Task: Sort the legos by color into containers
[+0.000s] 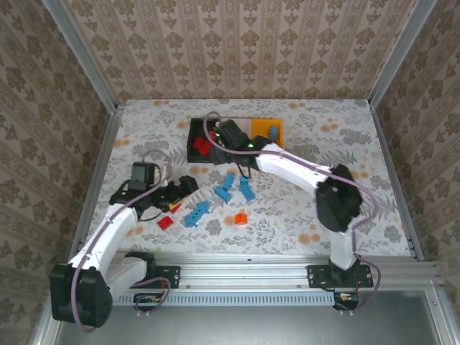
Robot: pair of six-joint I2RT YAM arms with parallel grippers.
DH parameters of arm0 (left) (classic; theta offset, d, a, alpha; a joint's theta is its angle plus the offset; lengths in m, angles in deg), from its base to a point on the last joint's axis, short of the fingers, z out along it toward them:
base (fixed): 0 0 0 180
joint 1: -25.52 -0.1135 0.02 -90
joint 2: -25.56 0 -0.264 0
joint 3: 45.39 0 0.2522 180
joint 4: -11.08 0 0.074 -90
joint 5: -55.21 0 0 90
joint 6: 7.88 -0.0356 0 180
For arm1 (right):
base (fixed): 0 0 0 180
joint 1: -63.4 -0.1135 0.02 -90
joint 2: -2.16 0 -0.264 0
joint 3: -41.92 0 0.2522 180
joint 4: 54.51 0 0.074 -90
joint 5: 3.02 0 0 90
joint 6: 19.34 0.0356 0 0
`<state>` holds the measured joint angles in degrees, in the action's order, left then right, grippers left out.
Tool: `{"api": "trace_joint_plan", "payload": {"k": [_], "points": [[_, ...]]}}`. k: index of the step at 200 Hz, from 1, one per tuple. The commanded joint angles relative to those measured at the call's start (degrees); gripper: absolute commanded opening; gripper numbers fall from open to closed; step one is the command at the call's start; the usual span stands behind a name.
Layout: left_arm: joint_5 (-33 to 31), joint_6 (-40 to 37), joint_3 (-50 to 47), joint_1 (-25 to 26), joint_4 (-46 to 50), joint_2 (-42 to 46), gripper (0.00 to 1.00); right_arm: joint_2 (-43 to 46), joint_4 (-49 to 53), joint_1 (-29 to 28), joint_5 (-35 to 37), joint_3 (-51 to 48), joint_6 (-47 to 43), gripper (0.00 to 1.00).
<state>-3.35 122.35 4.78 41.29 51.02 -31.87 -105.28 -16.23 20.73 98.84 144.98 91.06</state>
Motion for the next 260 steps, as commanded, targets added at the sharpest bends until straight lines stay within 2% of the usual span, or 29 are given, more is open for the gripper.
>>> {"api": "trace_joint_plan", "payload": {"k": [1,15,31,63,75,91,111,132,153,170,193,215,224,234,245,260], "points": [[-4.37,2.63,-1.21,6.88,-7.16,-1.53,1.00,6.13,-0.56,0.34,-0.46,-12.37,2.40,0.67],[-5.07,3.25,-1.93,9.61,-10.00,-2.99,1.00,8.95,-0.41,0.32,-2.64,-18.76,2.37,0.71],[-5.41,3.46,-2.22,9.64,-11.53,-4.45,1.00,9.97,-0.34,0.36,-4.88,-22.97,2.80,0.78],[-5.69,0.50,1.35,9.39,-7.96,-6.59,1.00,5.05,0.29,0.36,-4.56,-22.92,0.80,0.80],[-6.17,-0.18,2.46,9.44,-6.02,-6.74,1.00,3.09,-0.34,0.42,-6.46,-22.34,-0.17,0.79],[-7.25,-0.05,1.78,9.45,-5.09,-5.47,1.00,0.85,-1.39,0.32,-7.78,-22.24,-0.75,0.75],[-8.64,1.53,-1.36,9.37,-5.94,-2.59,1.00,-1.22,-1.19,0.41,-6.28,-21.77,-0.85,0.65],[-9.91,2.53,-3.75,9.37,-6.39,0.01,1.00,-0.47,-1.36,0.40,-3.57,-22.48,-0.81,0.45],[-10.44,2.30,-4.30,8.85,-5.99,1.09,1.00,2.89,-0.82,0.43,-2.37,-23.38,-1.15,0.33],[-10.61,2.22,-3.44,8.25,-5.06,0.61,1.00,6.92,0.99,0.97,-5.34,-23.95,-1.73,0.32],[-9.68,3.19,-2.57,8.05,-4.98,-1.02,1.00,12.62,4.51,2.64,-5.19,-23.42,-2.65,0.32],[-9.41,7.28,-3.32,9.01,-9.76,-3.02,1.00,15.68,4.99,7.51,-4.79,-20.35,-3.68,0.33],[-10.03,8.95,-2.57,9.92,-12.05,-4.13,1.00,15.00,4.82,9.81,-4.28,-18.15,-4.39,0.33],[-11.51,9.22,-0.58,13.76,-14.24,-5.76,1.00,13.05,4.24,12.65,-4.04,-15.30,-4.48,0.32],[-13.10,7.95,3.33,16.05,-13.25,-8.35,1.00,9.29,4.36,15.61,-4.68,-11.08,-4.07,0.32],[-11.67,5.88,7.83,17.08,-11.54,-12.17,1.00,3.15,5.19,18.44,-5.05,-5.42,-2.80,0.31]]}}
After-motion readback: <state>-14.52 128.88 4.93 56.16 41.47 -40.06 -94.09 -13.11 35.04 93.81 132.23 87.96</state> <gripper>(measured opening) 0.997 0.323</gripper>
